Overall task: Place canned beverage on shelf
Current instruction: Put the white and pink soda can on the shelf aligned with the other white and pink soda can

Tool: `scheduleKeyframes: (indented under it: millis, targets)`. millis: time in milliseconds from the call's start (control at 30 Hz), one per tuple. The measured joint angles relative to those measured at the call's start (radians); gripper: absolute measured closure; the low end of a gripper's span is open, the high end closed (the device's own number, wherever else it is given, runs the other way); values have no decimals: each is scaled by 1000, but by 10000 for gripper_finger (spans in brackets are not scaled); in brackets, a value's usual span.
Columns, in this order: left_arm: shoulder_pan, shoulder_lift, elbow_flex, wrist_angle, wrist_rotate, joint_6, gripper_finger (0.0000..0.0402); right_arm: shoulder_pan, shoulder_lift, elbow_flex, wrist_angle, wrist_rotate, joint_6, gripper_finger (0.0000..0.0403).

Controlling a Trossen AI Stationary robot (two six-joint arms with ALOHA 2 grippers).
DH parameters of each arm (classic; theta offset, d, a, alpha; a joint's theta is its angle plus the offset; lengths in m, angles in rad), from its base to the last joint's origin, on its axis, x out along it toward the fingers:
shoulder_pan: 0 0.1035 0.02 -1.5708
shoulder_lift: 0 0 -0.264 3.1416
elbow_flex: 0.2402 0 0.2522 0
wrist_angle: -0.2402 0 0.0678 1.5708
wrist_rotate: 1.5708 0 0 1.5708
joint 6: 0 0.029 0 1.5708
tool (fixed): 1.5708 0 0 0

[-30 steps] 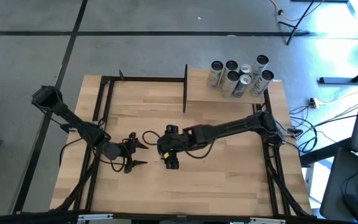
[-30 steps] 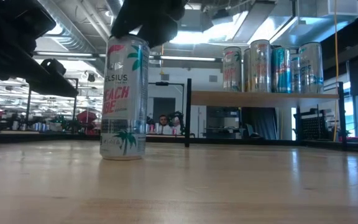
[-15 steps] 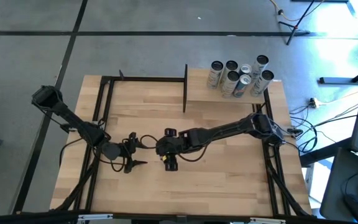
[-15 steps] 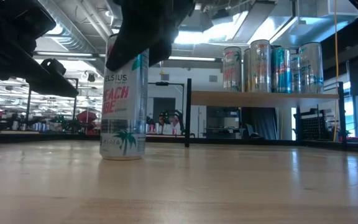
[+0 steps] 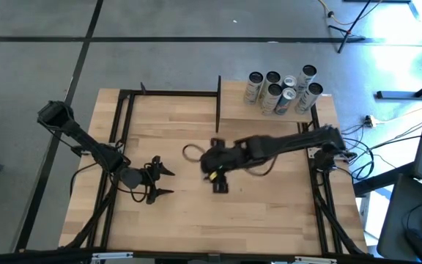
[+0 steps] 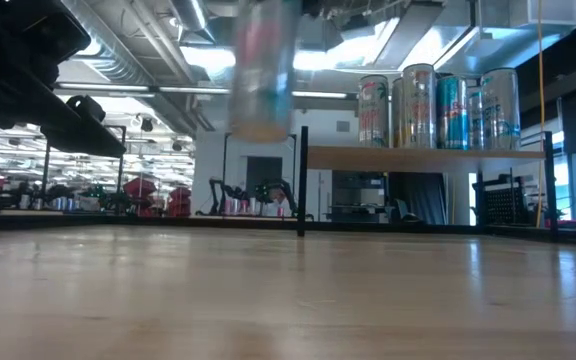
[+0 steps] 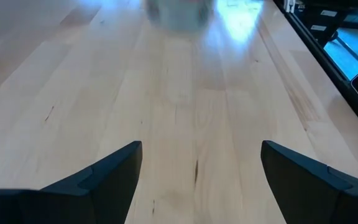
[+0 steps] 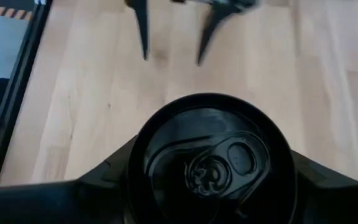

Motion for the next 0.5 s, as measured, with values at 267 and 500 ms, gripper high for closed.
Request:
scheduleKeyframes:
  millis: [267, 500]
  targets:
    - [0, 0, 0, -1, 0, -5, 87, -75, -161, 1, -217, 109, 9, 172]
    - [0, 0, 0, -1, -5, -77, 87, -214, -238, 1, -319, 124, -80, 173]
